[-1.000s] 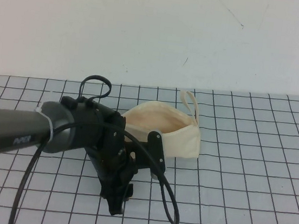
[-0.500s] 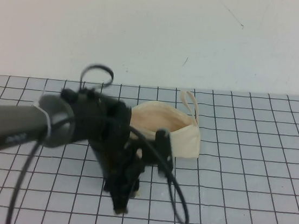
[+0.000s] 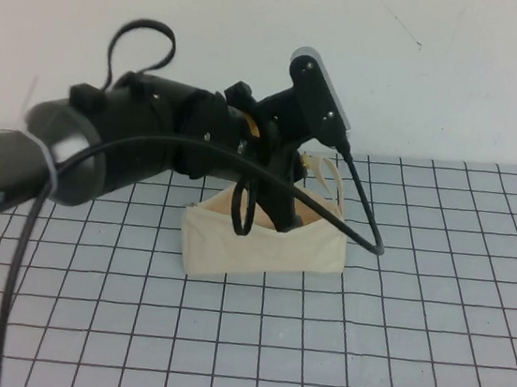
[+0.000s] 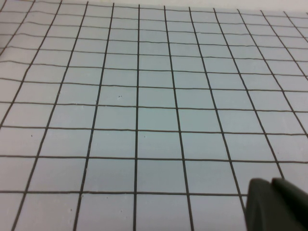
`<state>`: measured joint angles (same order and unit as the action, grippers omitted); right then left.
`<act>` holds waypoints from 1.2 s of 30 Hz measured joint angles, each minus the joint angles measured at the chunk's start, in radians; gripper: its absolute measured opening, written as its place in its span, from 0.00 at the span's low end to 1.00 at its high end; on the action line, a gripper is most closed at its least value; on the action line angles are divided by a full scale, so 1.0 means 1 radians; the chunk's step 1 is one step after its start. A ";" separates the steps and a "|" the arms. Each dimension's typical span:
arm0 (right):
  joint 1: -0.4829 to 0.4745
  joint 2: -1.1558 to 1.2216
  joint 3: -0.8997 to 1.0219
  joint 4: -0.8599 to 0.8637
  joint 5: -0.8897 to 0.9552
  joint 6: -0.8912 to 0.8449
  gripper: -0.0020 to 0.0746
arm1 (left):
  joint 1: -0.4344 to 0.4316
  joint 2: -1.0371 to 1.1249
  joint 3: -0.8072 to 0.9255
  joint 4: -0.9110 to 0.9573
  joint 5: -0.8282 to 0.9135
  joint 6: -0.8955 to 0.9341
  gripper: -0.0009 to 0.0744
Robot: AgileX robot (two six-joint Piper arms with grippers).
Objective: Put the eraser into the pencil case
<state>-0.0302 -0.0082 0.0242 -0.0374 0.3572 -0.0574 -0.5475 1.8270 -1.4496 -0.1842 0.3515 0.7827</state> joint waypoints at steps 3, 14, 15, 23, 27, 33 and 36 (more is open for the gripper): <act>0.000 0.000 0.000 0.000 0.000 0.000 0.02 | 0.017 0.039 0.000 -0.001 -0.056 -0.030 0.14; 0.000 0.000 0.000 0.000 0.000 0.000 0.02 | 0.075 0.108 0.000 -0.006 -0.082 -0.227 0.60; 0.000 0.000 0.000 0.000 0.000 0.000 0.02 | 0.075 0.108 0.000 -0.006 -0.078 -0.236 0.61; 0.000 0.000 0.000 0.000 0.000 0.000 0.02 | 0.081 -0.059 0.000 -0.006 -0.005 -0.288 0.29; 0.000 0.000 0.000 0.000 0.000 0.000 0.02 | 0.086 -0.224 0.000 -0.006 0.025 -0.293 0.07; 0.000 0.000 0.000 0.000 0.000 0.000 0.02 | 0.088 -0.468 0.000 0.008 0.086 -0.316 0.02; 0.000 0.000 0.000 0.000 0.000 0.000 0.02 | 0.088 -0.574 0.000 0.022 0.137 -0.320 0.01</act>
<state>-0.0302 -0.0082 0.0242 -0.0374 0.3572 -0.0574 -0.4597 1.2526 -1.4496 -0.1626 0.4880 0.4629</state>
